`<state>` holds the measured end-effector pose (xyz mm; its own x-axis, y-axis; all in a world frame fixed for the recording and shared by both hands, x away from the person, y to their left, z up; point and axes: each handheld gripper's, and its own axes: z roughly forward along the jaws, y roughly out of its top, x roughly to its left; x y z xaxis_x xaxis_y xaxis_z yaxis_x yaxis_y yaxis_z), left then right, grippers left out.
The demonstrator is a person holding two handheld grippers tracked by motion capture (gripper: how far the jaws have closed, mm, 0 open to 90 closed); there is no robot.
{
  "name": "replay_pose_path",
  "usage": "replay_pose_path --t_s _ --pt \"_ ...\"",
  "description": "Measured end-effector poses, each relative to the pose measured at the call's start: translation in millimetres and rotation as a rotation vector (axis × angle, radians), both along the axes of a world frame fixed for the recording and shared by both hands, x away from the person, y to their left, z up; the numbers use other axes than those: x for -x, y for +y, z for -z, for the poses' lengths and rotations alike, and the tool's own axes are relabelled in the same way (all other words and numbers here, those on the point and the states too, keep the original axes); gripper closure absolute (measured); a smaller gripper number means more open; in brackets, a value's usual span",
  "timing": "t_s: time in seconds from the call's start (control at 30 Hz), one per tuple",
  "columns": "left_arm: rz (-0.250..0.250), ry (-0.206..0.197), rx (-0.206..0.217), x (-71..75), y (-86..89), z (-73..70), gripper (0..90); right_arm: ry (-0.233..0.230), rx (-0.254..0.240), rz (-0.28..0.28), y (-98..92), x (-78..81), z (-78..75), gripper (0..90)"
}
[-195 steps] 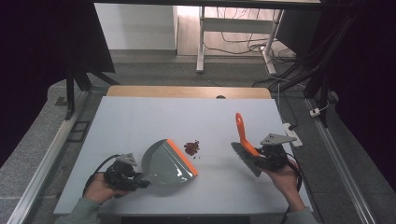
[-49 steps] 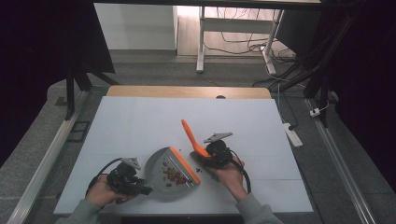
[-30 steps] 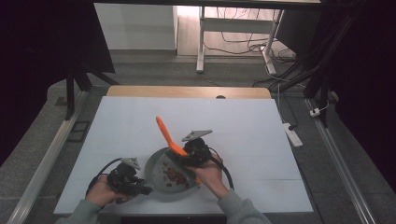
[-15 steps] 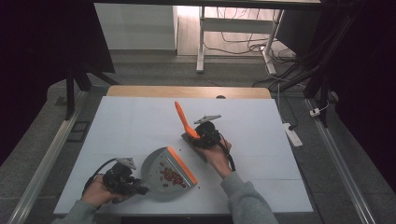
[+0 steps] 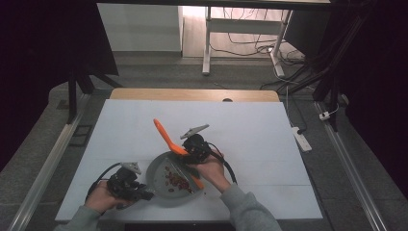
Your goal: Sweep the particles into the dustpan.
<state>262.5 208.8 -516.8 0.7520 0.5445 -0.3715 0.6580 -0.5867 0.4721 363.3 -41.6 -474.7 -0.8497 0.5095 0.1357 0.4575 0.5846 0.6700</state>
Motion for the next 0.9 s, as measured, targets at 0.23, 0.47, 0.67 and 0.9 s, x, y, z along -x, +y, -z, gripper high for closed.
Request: replay_pose_path --t_s 0.23,0.47,0.67,0.9 --pt "0.006 -0.003 0.004 1.4 2.7 1.0 62.1 -0.063 -0.058 0.092 -32.6 1.3 -20.8 70.5" --pt "0.031 -0.012 0.011 8.2 10.5 0.3 62.0 -0.076 -0.061 0.208 -84.1 19.3 -18.2 70.5" --pt "0.063 -0.013 0.006 18.2 10.4 -1.2 62.0 -0.023 -0.03 0.245 -105.9 34.4 1.1 70.5" --pt "0.088 -0.015 -0.005 22.7 1.9 -3.5 62.0 0.002 -0.009 0.227 -90.5 45.3 16.4 70.6"
